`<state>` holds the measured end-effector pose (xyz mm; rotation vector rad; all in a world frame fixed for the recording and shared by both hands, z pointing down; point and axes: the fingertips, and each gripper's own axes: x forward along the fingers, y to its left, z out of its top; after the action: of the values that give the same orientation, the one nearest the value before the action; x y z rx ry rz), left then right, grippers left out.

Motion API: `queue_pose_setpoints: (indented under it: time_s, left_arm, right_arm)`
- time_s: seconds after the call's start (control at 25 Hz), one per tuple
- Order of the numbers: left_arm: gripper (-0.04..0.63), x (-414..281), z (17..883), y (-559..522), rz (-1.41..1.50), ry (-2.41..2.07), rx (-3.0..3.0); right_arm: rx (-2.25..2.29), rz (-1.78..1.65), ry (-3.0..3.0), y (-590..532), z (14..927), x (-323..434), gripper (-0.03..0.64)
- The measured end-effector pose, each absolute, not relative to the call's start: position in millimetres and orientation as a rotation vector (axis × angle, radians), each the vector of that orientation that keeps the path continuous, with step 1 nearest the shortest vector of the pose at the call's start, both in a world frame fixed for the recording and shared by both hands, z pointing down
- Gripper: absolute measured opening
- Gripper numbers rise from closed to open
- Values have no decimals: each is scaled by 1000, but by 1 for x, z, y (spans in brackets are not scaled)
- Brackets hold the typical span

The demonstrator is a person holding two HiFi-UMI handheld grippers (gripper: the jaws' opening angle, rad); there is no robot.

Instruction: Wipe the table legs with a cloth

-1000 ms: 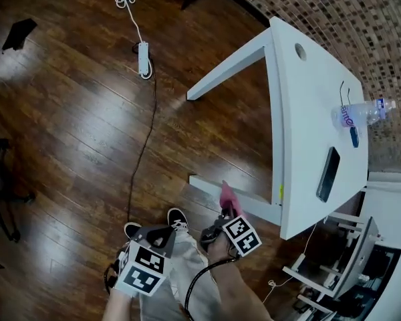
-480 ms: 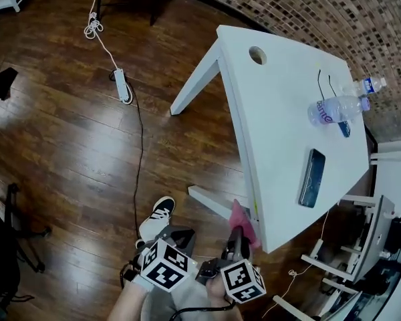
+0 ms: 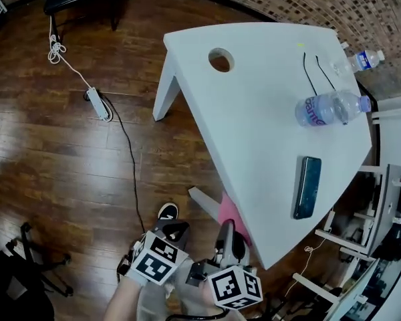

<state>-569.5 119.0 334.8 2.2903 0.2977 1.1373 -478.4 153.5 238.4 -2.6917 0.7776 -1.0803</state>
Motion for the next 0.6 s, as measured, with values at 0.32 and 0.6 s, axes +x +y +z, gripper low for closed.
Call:
queue_pose_setpoints:
  time_s: [0.32,0.6]
  left_arm:
    - [2,-593,350,21,1192,204,2297]
    - [2,-603,356,-106,1097,188,2300]
  right_arm:
    - [-2728,-1021,890,48,249,-446,52]
    - [-2731,-994,843,-90,249,-425,53]
